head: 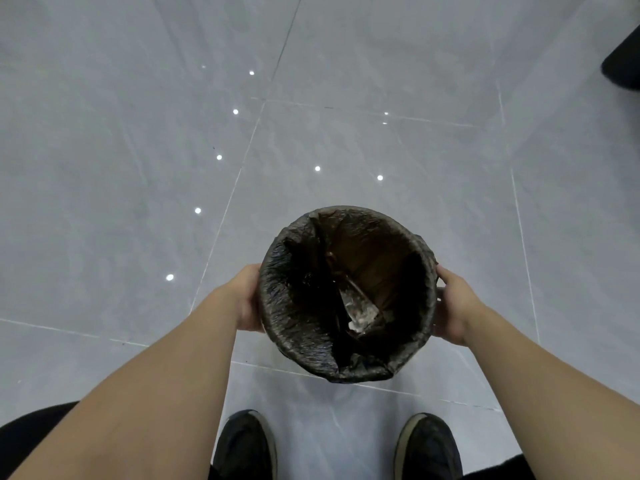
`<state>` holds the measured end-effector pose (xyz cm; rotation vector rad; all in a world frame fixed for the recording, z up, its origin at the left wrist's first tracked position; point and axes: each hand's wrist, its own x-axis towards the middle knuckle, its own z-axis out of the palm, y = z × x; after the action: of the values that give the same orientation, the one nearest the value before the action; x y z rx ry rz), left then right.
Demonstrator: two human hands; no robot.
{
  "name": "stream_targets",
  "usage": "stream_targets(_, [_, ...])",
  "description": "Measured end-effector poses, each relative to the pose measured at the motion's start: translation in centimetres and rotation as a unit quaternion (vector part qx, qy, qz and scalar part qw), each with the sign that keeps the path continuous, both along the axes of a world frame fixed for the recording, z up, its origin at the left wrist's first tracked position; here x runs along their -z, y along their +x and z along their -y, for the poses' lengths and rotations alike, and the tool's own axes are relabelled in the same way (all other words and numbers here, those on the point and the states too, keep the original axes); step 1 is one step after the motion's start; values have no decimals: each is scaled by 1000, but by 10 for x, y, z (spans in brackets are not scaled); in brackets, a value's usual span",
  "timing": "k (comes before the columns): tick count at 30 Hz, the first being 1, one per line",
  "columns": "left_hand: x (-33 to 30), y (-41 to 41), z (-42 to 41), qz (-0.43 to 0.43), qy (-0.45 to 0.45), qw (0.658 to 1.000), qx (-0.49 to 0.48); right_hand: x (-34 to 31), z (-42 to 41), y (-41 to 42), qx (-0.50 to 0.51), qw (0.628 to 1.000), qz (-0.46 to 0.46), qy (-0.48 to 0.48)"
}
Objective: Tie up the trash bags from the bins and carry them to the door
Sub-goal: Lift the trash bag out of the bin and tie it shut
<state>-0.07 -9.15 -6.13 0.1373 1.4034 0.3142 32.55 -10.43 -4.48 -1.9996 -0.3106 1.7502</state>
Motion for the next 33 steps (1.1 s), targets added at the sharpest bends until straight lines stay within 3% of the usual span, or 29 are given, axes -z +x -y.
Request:
stream_targets(10, [-28,-2,32,-56,-17,998,-30,-30,22,0,22,998,37,-51])
stream_targets(18, [-76,-6,32,-105,-8,992,67,-67,24,3,-109,987,82,-86])
stream_targets(26, [-101,0,32,-240,54,958,150,-91,20,-9,-174,979,95,-54])
stream_targets(30, [-106,11,39,-314,110,921,201,-93,29,-12,-205,972,94,-70])
stream_targets(33, [-112,20,48,-313,125,917,215,-92,39,-16,-252,958,96,-96])
